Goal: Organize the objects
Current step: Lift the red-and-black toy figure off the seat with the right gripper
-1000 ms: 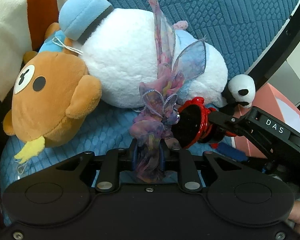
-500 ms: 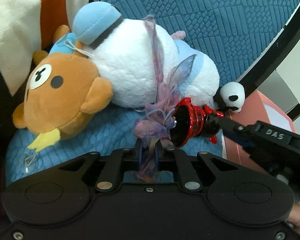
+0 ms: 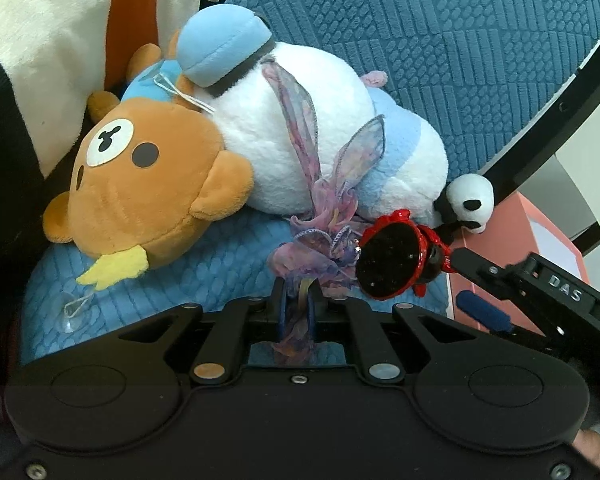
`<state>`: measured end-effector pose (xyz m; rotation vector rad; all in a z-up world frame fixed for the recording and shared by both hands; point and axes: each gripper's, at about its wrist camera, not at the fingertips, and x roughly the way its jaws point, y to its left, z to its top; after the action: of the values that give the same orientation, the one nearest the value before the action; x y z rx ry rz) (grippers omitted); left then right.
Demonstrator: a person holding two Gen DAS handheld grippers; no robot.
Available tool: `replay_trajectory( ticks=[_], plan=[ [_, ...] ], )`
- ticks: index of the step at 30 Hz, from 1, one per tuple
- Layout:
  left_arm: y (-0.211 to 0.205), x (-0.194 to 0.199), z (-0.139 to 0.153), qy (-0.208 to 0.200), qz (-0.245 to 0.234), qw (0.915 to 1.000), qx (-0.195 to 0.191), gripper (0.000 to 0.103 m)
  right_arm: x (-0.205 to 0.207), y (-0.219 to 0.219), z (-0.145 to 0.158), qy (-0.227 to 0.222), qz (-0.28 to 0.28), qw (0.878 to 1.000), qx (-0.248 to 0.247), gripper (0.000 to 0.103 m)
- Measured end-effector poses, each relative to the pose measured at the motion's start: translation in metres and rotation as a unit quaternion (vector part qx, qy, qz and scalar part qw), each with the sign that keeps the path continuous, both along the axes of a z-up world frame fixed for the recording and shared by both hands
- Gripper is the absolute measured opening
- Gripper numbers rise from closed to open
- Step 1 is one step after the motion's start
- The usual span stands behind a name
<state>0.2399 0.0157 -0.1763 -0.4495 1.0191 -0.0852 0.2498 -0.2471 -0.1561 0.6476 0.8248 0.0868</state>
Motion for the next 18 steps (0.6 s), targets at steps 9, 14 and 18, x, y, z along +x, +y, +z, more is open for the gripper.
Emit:
replay_trajectory(
  ticks=[9, 14, 18],
  plan=[
    [-0.006, 0.003, -0.001, 0.002, -0.008, 0.9999, 0.012, 0.009, 0.025, -0.003, -0.029, 0.054, -0.065, 0.995, 0.049, 0.069],
    [-0.007, 0.005, -0.003, 0.005, -0.008, 0.9999, 0.013, 0.009, 0.034, -0.002, -0.037, 0.069, -0.09, 0.991, 0.075, 0.073],
    [-0.005, 0.006, -0.005, 0.009, -0.005, 0.9998, 0.015, 0.009, 0.042, -0.002, -0.043, 0.075, -0.098, 0.99, 0.066, 0.073]
  ],
)
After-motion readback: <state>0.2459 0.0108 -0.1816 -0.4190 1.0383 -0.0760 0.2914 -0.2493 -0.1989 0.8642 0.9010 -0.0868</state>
